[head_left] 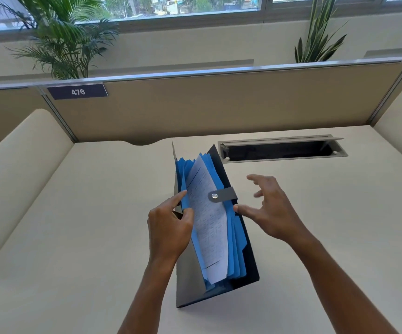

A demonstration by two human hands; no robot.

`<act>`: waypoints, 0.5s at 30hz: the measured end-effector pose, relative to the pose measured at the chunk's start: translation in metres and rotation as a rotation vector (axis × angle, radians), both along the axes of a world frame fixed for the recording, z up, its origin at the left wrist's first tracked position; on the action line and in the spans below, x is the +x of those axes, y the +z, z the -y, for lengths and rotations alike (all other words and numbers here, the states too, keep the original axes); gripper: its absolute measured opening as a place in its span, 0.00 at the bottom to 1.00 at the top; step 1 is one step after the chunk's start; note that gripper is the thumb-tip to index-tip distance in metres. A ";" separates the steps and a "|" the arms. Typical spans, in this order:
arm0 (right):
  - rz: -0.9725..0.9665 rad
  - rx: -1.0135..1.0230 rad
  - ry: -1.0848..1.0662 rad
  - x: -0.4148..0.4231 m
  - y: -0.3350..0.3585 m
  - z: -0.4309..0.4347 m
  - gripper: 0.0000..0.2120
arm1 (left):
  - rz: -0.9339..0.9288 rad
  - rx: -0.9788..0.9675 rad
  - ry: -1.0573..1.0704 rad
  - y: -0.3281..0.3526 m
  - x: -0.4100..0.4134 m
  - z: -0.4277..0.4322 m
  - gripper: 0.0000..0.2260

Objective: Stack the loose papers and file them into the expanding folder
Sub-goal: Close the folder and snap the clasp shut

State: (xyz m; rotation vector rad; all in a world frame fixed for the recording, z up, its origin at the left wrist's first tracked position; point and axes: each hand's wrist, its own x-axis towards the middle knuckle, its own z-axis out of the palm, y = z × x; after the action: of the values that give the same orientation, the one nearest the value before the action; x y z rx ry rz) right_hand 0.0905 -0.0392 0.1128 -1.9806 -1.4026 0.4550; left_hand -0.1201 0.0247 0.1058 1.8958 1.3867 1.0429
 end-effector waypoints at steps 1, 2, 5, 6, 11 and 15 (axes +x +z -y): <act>-0.045 -0.004 0.011 0.001 -0.006 0.002 0.38 | -0.007 0.001 -0.005 0.000 0.000 0.001 0.19; -0.075 -0.004 0.037 0.001 -0.011 0.003 0.37 | -0.015 0.005 -0.010 0.000 0.001 0.001 0.19; -0.122 0.033 0.119 -0.002 -0.016 0.003 0.34 | -0.045 0.012 -0.016 -0.001 0.002 0.001 0.19; -0.137 0.053 0.133 -0.004 -0.016 0.001 0.33 | -0.059 0.011 -0.016 -0.001 0.003 0.001 0.19; -0.101 0.081 0.168 -0.003 -0.022 -0.006 0.24 | -0.158 0.049 -0.035 0.002 0.020 0.006 0.18; -0.011 0.078 0.122 -0.003 -0.034 -0.006 0.15 | -0.258 0.110 -0.061 -0.003 0.043 0.014 0.17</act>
State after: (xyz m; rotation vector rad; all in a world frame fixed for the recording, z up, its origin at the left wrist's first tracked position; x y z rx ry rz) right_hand 0.0871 -0.0329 0.0787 -1.8347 -1.5170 0.4584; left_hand -0.0774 0.0104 0.1028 2.2024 1.4255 0.8853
